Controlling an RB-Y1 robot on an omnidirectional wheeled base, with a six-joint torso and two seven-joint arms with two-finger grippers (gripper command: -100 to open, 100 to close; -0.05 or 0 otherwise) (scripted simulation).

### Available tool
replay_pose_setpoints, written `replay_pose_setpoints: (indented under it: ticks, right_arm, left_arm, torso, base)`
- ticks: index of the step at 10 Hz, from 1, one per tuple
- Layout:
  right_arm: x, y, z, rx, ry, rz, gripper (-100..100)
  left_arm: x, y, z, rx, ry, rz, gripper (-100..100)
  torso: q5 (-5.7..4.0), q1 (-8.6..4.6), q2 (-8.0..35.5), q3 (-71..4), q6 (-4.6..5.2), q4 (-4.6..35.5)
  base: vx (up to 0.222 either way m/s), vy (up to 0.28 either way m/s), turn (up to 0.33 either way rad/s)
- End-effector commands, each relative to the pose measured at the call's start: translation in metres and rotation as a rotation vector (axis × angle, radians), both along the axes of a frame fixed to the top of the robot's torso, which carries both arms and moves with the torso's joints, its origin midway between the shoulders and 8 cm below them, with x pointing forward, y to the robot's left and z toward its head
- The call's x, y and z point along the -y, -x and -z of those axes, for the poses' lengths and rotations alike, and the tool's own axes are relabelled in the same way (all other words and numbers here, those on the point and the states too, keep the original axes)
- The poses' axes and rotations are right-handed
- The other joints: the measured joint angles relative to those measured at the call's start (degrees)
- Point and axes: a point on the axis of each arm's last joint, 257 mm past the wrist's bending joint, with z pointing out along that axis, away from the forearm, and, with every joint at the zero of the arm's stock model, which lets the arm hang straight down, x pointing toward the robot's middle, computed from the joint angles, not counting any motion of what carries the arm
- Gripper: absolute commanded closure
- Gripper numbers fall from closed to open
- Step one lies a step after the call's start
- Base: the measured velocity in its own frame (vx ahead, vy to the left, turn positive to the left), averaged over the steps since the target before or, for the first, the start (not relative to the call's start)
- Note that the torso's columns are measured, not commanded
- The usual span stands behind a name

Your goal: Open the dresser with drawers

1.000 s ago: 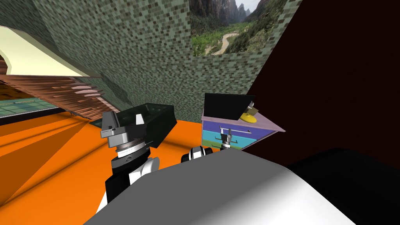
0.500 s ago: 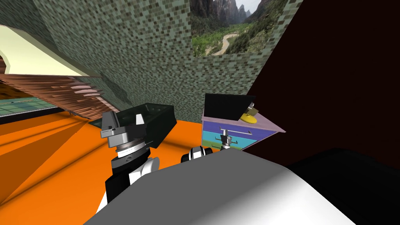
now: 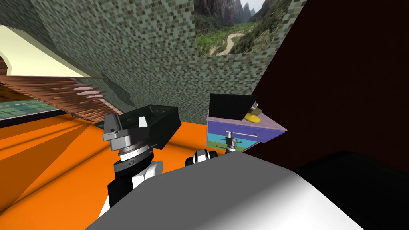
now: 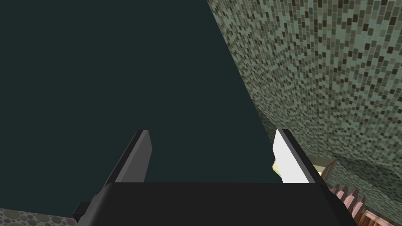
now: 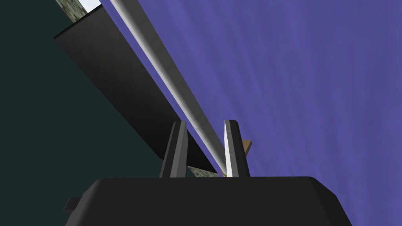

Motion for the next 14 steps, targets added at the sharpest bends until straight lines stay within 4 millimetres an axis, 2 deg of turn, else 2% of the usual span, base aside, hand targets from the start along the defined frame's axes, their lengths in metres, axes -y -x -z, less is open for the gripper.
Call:
replay_pose_setpoints:
  ticks: [1, 2, 3, 4, 7, 8, 10, 13, 14]
  right_arm:
    - [0.002, -0.011, -0.008, -0.004, -0.002, -0.008, 100]
    - [0.003, -0.013, -0.010, -0.006, -0.002, -0.010, 100]
    - [0.001, -0.010, -0.004, -0.026, -0.004, -0.011, 100]
    - [-0.011, -0.001, -0.007, -0.016, -0.002, -0.026, 100]
    - [-0.022, 0.009, -0.013, 0.004, -0.002, -0.037, 100]
    - [-0.020, 0.006, -0.004, -0.025, -0.003, -0.038, 100]
    - [0.003, 0.009, -0.004, -0.025, -0.004, 0.025, 100]
    - [0.038, 0.015, -0.006, -0.016, -0.007, 0.118, 100]
    - [0.042, 0.016, -0.008, -0.012, -0.004, 0.128, 100]
  left_arm:
    - [0.000, 0.000, 0.000, 0.000, 0.000, 0.000, 0]
    - [0.000, 0.000, 0.000, 0.000, 0.000, 0.000, 0]
    - [0.000, 0.000, 0.000, 0.000, 0.000, 0.000, 0]
    - [0.000, 0.000, 0.000, 0.000, 0.000, 0.000, 0]
    - [0.000, 0.000, 0.000, 0.000, 0.000, 0.000, 0]
    - [0.000, 0.000, 0.000, 0.000, 0.000, 0.000, 0]
    - [0.000, 0.000, 0.000, 0.000, 0.000, 0.000, 0]
    - [0.000, 0.000, 0.000, 0.000, 0.000, 0.000, 0]
    - [0.000, 0.000, 0.000, 0.000, 0.000, 0.000, 0]
  torso:
    - [0.11, -0.02, -0.1, -0.1, -0.01, 0.1]
    - [0.21, 0.04, -0.1, -0.2, 0.03, 0.1]
    - [0.33, 0.09, -0.1, -0.2, 0.05, 0.2]
    - [0.25, 0.03, -0.3, -0.3, 0.02, 0.1]
    - [0.21, 0.00, 0.0, -0.1, 0.02, 0.2]
    - [0.27, 0.11, 0.1, -0.1, 0.09, 0.2]
    - [0.12, 0.11, -0.3, -0.2, -0.16, 0.1]
    - [0.06, 0.29, -0.2, -0.1, -0.31, 0.0]
    - [0.11, 0.26, -0.3, -0.2, -0.27, 0.0]
  base:
    - [-0.161, 0.075, -0.015]
    - [-0.141, 0.064, -0.008]
    - [-0.057, 0.024, 0.000]
    - [-0.101, 0.038, -0.112]
    - [-0.134, 0.039, -0.042]
    - [-0.063, 0.031, -0.011]
    - [-0.116, 0.042, 0.264]
    - [-0.223, 0.075, 0.369]
    - [-0.140, 0.051, 0.095]
